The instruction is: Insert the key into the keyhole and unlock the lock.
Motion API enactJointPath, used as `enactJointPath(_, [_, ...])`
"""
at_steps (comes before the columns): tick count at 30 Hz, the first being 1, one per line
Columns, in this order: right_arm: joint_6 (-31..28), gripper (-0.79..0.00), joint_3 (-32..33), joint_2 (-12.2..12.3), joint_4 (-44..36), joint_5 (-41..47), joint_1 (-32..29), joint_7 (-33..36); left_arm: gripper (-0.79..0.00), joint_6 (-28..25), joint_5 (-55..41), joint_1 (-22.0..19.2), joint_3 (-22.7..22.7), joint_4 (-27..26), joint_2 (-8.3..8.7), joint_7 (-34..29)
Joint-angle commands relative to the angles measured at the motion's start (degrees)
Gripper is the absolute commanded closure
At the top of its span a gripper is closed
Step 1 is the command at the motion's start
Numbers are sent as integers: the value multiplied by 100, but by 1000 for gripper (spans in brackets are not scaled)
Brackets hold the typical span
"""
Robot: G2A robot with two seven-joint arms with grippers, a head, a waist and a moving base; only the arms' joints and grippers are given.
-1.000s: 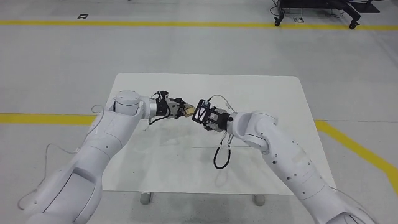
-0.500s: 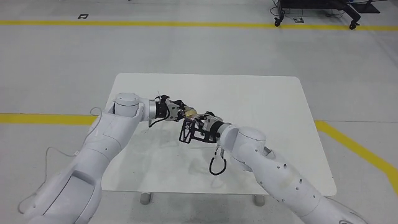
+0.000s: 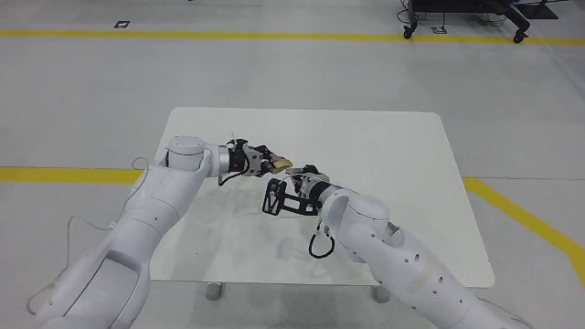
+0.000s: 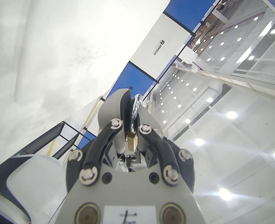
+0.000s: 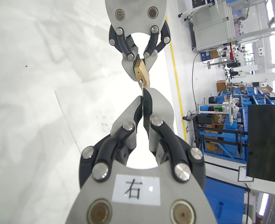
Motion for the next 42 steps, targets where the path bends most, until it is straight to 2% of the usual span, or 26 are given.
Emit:
enactJointPath(1, [26,0,21,-7,-27,22,-18,80,0,-27,27,12,-19,-21,3,46])
enactJointPath(8, [32,0,19,-6,-19,4,-25,65,0,-116,163,61,-80,-131,18,208])
enactJointPath(10, [109,0,-95,-9,45,-503,-44,235,0,-103,184,74,-97,-160,20,236])
enactJointPath(16, [117,0,-377,-103,60,-825,0,461,0,-2,254,97,-105,-215,12,270])
enactJointPath(24, [-3,0,-591,-249,203,-844,158,688,0,46,311,117,-118,-235,-6,288])
enactJointPath(42, [153,0,-757,-541,561,-997,334,1192,0,96,433,107,-120,-186,-56,202])
